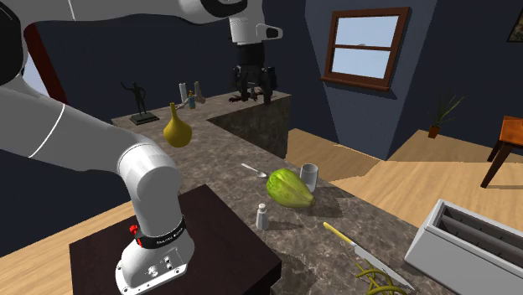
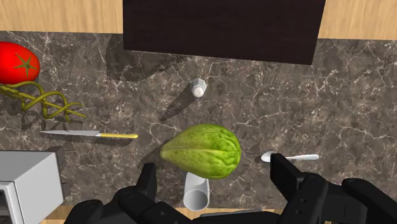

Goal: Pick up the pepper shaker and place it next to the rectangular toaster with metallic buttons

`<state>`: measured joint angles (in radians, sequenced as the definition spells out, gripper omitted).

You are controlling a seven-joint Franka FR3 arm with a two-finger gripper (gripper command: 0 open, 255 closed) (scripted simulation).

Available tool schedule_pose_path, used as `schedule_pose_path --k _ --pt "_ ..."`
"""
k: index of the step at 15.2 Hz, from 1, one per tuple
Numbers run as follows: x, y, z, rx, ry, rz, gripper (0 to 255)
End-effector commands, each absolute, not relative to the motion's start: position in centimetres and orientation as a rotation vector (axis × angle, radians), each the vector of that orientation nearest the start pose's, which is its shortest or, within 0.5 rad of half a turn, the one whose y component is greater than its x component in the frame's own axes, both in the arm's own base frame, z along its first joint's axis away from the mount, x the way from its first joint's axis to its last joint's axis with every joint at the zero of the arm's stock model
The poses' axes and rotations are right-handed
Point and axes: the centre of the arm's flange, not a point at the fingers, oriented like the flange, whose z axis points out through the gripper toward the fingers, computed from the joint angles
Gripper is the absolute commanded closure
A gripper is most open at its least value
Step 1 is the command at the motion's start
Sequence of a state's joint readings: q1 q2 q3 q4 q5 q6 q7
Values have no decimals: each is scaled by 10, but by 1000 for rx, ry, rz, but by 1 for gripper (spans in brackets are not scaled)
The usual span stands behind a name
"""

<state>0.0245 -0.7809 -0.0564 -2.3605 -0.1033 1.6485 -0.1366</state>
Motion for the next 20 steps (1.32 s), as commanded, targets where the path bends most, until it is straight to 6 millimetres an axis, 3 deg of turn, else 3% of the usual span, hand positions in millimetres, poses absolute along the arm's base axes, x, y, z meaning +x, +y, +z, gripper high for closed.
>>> schedule_pose_path --k 1,20 --pt "316 -26 594 -3202 -199 -101 0" --pt "338 -24 343 -3218 -227 -28 0"
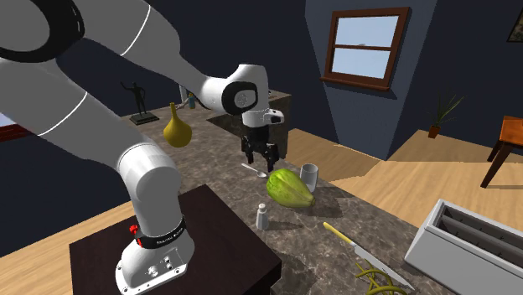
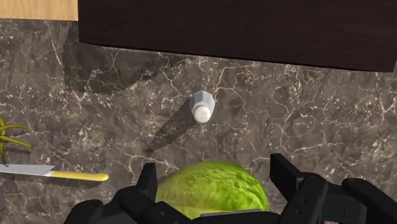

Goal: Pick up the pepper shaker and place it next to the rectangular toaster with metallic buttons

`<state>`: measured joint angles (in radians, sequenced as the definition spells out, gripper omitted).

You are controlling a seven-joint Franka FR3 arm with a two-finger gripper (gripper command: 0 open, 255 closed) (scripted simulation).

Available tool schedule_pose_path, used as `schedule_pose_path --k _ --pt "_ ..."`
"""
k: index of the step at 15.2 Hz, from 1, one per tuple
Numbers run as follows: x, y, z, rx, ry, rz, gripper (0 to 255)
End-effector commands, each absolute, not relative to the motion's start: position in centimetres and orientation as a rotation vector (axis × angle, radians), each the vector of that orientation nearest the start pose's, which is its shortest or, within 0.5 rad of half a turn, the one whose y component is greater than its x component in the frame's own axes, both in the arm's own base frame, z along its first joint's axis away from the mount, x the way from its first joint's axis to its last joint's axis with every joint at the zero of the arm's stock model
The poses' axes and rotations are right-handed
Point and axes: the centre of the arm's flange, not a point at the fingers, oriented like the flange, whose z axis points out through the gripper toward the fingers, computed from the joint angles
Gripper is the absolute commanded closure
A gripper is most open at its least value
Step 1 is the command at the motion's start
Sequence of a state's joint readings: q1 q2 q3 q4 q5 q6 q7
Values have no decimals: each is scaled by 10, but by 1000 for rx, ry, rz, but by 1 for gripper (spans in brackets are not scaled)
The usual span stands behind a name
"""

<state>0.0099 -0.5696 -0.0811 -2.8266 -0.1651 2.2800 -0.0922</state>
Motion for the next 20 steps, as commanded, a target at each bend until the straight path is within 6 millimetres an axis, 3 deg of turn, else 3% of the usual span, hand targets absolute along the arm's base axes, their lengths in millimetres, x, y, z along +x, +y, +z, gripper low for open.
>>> schedule_pose_path --k 1,10,18,20 --pt "339 -24 330 -3219 -228 -24 0" --pt "346 -26 211 -3226 -241 11 0" --pt "346 -29 167 -3227 -242 13 0" --pt "346 -30 164 -3227 -242 13 0"
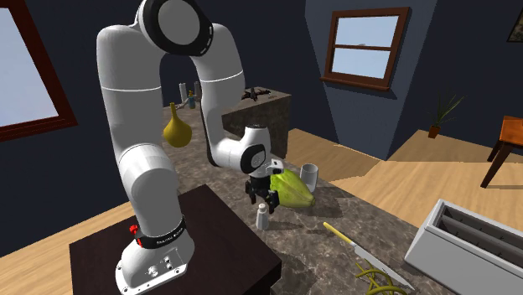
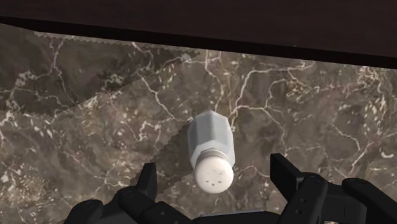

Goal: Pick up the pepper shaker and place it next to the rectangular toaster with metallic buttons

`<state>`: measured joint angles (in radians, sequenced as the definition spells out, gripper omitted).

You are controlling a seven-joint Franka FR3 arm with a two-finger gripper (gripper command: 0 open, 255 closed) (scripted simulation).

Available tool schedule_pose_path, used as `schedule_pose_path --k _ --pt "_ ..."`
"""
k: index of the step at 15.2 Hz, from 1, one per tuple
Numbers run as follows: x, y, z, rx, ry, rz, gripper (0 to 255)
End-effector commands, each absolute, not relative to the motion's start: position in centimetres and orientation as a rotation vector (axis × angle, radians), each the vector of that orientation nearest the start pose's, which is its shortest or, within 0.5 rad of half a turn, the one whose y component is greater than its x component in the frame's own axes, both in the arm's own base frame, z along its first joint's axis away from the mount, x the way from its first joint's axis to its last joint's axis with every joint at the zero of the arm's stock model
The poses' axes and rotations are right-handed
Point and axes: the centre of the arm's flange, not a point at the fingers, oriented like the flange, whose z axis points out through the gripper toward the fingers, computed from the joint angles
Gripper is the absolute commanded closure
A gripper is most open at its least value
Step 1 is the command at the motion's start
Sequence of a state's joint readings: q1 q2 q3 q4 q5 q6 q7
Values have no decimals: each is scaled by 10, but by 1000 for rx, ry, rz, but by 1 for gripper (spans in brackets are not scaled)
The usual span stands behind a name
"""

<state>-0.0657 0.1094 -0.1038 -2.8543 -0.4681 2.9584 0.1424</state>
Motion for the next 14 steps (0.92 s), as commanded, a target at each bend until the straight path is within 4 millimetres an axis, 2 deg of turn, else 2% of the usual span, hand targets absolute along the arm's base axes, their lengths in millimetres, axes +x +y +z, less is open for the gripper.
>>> schedule_pose_path --k 1,6,7,14 --pt "346 -30 164 -3227 -242 13 0" --pt "346 -30 164 -3227 -242 13 0" --pt "346 -30 164 -3227 -242 13 255" --pt "346 -30 164 -3227 -242 13 255"
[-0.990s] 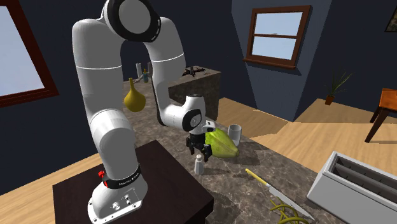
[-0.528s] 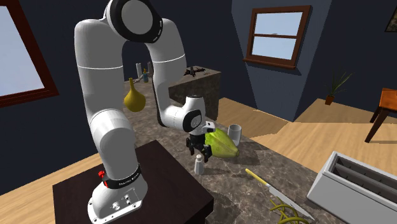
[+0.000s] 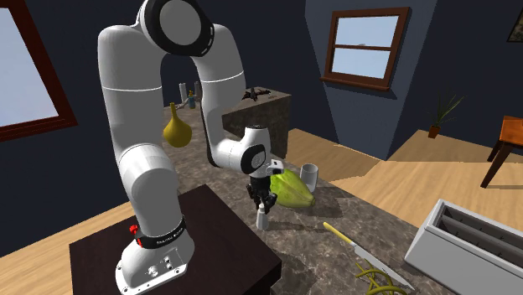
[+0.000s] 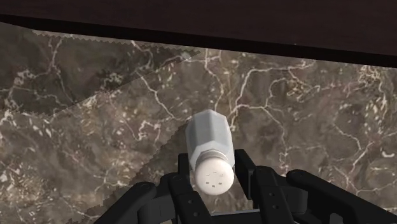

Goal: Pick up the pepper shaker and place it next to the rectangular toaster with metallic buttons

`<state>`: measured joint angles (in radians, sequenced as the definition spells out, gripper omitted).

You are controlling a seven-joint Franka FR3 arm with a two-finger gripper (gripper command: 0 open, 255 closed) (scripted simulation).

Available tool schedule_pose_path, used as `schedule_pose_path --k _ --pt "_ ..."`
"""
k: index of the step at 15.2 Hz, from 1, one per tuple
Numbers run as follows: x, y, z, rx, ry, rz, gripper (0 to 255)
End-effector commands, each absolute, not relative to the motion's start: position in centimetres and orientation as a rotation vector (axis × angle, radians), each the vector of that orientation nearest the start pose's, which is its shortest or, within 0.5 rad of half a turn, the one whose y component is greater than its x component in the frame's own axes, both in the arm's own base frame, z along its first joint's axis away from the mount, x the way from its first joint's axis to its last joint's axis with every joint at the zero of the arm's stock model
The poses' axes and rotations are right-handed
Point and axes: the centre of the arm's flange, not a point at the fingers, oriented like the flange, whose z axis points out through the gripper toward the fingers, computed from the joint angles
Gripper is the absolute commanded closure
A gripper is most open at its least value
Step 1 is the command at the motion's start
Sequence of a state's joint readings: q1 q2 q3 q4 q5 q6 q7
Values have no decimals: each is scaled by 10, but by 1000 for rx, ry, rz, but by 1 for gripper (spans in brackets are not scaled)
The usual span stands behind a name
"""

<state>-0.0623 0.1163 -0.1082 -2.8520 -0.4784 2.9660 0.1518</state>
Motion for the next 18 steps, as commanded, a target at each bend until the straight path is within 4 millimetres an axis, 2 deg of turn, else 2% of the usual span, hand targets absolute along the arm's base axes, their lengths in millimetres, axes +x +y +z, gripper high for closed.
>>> schedule_pose_path --k 1,2,18 --pt "346 -30 164 -3227 -242 13 255" --pt "346 -30 164 -3227 -242 13 255" --pt "346 -30 248 -3227 -242 13 255"
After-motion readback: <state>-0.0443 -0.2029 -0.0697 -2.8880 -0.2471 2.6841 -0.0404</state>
